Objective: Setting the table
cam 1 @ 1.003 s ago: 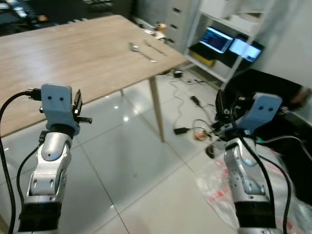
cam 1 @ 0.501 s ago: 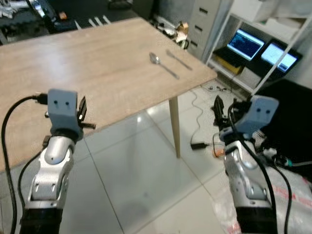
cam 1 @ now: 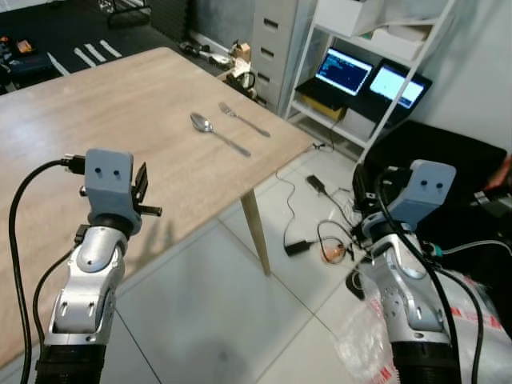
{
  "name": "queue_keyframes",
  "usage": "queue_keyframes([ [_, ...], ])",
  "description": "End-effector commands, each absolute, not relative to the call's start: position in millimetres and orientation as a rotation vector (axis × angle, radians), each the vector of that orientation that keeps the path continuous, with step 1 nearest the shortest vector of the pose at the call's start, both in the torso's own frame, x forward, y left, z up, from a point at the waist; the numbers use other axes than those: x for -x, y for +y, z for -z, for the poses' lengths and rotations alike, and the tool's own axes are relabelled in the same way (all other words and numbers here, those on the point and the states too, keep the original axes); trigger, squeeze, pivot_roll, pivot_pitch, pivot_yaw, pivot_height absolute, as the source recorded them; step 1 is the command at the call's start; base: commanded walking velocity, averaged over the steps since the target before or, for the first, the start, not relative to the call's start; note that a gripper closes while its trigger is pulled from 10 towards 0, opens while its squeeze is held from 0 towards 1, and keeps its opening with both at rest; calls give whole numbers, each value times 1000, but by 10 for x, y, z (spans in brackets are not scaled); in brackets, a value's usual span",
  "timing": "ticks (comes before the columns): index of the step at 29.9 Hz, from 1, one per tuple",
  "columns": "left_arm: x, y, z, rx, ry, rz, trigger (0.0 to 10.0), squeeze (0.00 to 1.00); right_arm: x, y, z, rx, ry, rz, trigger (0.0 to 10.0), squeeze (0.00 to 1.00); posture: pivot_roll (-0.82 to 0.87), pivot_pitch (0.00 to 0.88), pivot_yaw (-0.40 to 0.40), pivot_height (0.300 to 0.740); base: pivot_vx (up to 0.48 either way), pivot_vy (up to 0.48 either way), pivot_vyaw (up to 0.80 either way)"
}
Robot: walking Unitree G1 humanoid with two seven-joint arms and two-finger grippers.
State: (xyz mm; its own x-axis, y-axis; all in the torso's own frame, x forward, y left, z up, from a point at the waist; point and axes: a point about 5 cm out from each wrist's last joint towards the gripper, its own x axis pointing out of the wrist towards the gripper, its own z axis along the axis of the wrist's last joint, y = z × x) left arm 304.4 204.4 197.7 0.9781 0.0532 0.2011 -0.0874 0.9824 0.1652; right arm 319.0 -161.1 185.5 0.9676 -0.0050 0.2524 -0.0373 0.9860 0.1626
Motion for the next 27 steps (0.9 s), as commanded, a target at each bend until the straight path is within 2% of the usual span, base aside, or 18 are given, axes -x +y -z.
queue_keyframes([
  [1, -3028, 2045, -1916, -179, -170, -75, 10000, 0, -3183, -1518, -1868, -161, -242, -96, 10000, 0, -2, 56, 26, 740, 480, 0, 0],
  [3, -3026, 2041, -1914, -181, -170, -75, 10000, 0, -3180, -1486, -1874, -162, -240, -124, 10000, 0, -2, 56, 26, 740, 480, 0, 0],
  [4, -3020, 2036, -1907, -182, -170, -76, 10000, 0, -3162, -1380, -1895, -153, -239, -212, 10000, 0, 3, 50, 24, 740, 480, 0, 0],
  [9, -3006, 2023, -1899, -180, -169, -77, 10000, 0, -3115, -1214, -1939, -132, -236, -361, 10000, 0, 6, 48, 21, 740, 480, 0, 0],
  [20, -2972, 1975, -1875, -193, -164, -64, 10000, 0, -3076, -1088, -2029, -30, -240, -496, 10000, 0, 10, 48, 21, 740, 480, 0, 0],
  [23, -2952, 1973, -1878, -191, -167, -63, 10000, 0, -3076, -1078, -2045, -7, -234, -513, 10000, 0, 13, 52, 24, 740, 321, 0, 0],
  [27, -2877, 1944, -1830, -184, -136, -28, 10000, 0, -3055, -1047, -2054, 12, -210, -565, 10000, 0, 17, 55, 25, 740, 0, 0, 0],
])
